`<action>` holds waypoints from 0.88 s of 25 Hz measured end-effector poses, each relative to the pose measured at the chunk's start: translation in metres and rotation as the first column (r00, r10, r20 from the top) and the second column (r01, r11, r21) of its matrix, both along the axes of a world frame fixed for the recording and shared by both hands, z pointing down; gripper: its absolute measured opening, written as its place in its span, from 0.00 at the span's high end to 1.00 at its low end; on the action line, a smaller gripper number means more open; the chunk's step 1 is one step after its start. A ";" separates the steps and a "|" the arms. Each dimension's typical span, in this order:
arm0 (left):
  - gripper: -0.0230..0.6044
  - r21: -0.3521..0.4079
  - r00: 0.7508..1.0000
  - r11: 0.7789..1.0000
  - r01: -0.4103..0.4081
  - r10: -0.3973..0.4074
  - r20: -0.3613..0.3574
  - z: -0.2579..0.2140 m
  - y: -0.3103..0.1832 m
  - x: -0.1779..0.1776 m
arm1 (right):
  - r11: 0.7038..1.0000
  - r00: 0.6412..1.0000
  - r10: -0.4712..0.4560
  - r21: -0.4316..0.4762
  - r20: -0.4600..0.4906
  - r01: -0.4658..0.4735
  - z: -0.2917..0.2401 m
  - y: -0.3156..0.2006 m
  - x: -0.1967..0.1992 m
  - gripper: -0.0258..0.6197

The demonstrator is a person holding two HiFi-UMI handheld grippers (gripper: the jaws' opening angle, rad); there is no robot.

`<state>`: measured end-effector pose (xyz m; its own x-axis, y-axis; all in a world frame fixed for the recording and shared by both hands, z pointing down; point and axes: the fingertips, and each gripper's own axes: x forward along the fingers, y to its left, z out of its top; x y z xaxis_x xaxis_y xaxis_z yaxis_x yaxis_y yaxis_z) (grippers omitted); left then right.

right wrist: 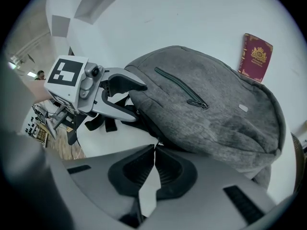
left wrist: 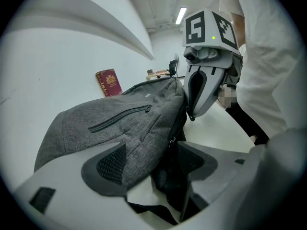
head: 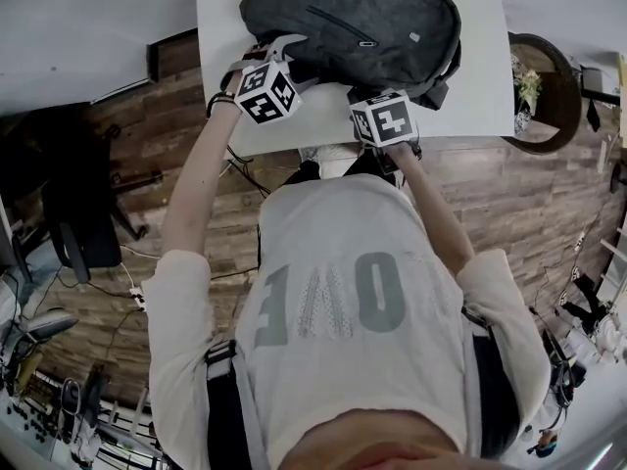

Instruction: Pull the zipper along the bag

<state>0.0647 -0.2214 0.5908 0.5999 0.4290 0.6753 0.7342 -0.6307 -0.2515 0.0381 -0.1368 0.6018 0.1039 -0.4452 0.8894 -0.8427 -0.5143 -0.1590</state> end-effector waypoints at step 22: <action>0.44 0.104 0.993 0.990 -0.099 0.105 -0.049 -0.007 -0.008 -0.007 | 0.992 0.991 -0.130 0.003 0.020 0.130 0.004 -0.053 -0.009 0.91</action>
